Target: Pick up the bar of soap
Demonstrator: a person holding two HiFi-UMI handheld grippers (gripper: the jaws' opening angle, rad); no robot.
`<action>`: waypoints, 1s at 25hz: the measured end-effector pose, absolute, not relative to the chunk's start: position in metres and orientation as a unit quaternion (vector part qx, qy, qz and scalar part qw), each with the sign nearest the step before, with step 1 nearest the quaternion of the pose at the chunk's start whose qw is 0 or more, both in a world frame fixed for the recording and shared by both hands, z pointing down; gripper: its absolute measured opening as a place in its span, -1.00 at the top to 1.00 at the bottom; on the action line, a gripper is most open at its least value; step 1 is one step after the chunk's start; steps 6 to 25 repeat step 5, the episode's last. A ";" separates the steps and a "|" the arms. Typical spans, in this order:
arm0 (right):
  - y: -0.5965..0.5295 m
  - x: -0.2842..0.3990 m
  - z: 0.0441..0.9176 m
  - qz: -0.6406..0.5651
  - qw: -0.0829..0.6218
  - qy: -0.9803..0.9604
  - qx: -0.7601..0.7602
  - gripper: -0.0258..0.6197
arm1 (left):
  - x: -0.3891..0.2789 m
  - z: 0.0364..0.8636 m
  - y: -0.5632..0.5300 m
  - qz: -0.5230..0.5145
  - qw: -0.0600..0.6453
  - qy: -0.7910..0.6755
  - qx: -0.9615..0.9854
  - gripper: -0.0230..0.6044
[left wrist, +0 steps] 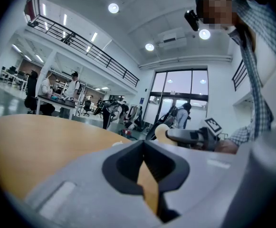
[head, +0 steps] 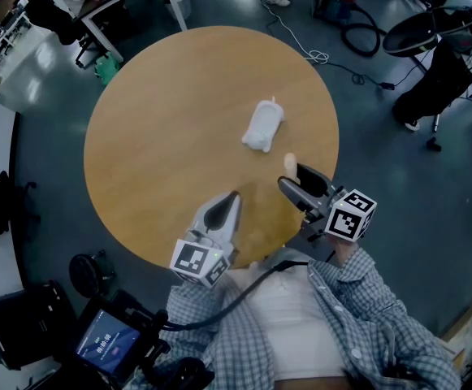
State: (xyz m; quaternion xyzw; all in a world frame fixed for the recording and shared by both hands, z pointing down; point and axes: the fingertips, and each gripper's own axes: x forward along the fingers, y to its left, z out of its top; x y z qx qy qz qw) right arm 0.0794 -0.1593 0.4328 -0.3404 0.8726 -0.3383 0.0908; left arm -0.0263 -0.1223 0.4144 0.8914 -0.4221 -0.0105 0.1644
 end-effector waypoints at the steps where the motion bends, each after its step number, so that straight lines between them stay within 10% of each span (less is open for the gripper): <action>1: -0.159 0.079 0.433 -0.338 0.089 0.873 -0.339 0.09 | -0.026 0.415 -0.122 -0.011 0.165 -0.422 0.891 0.93; 25: -0.159 0.078 0.436 -0.336 0.080 0.877 -0.335 0.09 | -0.026 0.416 -0.123 -0.012 0.170 -0.422 0.890 0.93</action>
